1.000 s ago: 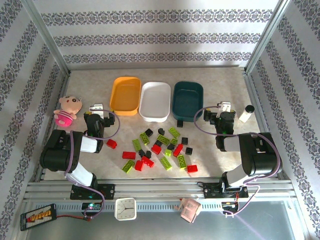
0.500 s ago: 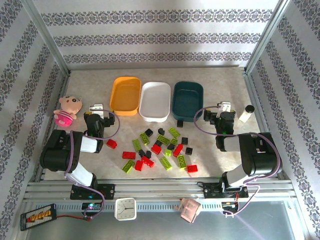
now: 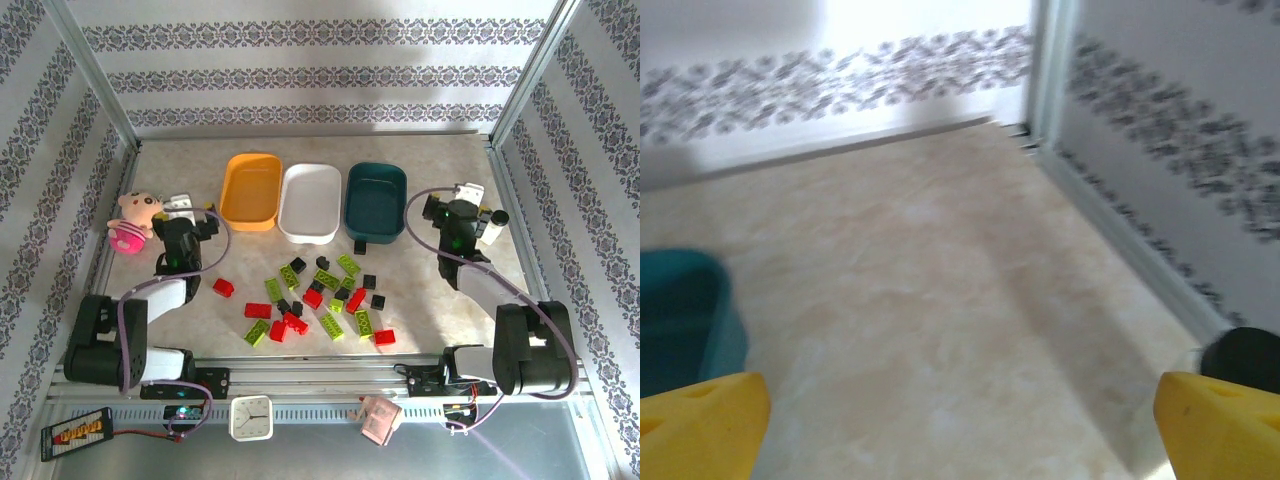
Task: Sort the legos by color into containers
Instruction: Move the container to the center of the table.
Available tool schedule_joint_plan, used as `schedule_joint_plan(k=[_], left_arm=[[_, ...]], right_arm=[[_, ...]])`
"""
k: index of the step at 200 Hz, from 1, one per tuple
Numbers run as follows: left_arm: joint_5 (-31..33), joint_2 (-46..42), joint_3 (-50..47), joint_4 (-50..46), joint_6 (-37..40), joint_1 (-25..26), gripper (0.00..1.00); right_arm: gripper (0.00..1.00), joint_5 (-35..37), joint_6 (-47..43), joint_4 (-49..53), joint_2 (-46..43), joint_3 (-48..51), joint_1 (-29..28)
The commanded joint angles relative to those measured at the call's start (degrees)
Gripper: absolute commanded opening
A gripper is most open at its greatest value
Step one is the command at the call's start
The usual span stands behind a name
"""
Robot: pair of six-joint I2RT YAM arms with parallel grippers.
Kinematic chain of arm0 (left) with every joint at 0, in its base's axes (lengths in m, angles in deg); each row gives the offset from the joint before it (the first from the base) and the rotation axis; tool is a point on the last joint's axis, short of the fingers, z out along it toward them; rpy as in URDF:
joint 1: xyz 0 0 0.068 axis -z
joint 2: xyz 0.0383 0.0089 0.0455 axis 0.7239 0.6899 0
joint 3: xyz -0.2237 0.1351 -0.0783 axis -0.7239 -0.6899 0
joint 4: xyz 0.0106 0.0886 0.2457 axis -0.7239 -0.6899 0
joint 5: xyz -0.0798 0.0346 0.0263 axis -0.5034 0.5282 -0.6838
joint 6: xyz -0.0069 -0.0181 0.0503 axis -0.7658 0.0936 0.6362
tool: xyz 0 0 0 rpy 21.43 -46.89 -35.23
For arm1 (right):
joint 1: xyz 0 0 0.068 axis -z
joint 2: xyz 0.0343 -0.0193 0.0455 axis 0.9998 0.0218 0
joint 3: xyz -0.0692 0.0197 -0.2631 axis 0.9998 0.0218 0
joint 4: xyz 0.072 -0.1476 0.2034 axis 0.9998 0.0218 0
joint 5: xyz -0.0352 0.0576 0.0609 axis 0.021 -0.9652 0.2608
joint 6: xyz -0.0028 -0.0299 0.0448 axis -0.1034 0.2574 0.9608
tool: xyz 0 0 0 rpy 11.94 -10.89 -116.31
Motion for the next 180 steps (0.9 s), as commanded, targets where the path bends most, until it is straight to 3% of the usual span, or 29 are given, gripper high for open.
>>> schedule_joint_plan(k=[1,15,28,48,66,80,102,110,117,127,135,161,180], left_arm=[[3.4,-4.7,1.4,-4.0,-13.9,0.2,0.99],[0.2,-7.9,2.1,-7.7,-23.1,0.0,0.99],[-6.0,-10.2,3.3,-9.4,-26.1,-0.6,0.99],[-18.7,-11.2,3.4,-3.6,-27.7,-1.4,0.99],[-23.8,-11.0,3.5,0.6,-31.6,-1.4,0.99],[-26.4,-10.9,5.2,-1.2,-33.0,-1.4,0.99],[-29.2,-10.3,5.4,1.0,-35.7,-1.4,0.99],[-30.1,-9.9,5.1,2.1,-37.6,-1.4,0.99],[-31.9,-9.2,5.2,3.1,-38.4,-1.4,0.99],[-36.2,-7.5,6.1,4.7,-38.6,-1.4,0.99],[-39.8,-5.5,7.3,6.2,-39.1,-1.4,0.99],[-47.6,0.1,10.8,9.7,-39.2,0.2,1.00],[-43.4,2.8,15.5,-3.1,-29.1,5.2,0.82]], right_arm=[[0.98,10.1,11.3,13.0,-0.9,-5.0,-1.4],[0.98,-0.7,19.1,17.4,-1.9,-5.9,0.2],[0.98,-15.3,20.5,12.3,-1.4,-4.5,2.2],[0.98,-19.1,23.9,15.1,2.0,-7.3,2.1],[0.98,-21.5,23.6,16.9,4.1,-8.8,1.7],[0.98,-14.5,20.0,19.4,3.5,-9.6,-1.4],[0.98,13.8,11.7,15.2,2.6,-8.8,-11.9],[0.98,17.8,14.1,16.6,2.7,-9.3,-12.8],[0.98,12.7,14.2,16.8,2.6,-9.6,-11.8],[0.98,-0.5,14.3,15.2,2.6,-9.2,-9.0],[0.92,-8.8,16.8,14.5,3.0,-9.1,-7.1],[0.90,-19.7,15.8,18.1,5.9,-13.6,-8.2],[0.91,-27.0,15.6,20.4,9.4,-17.3,-9.4]])
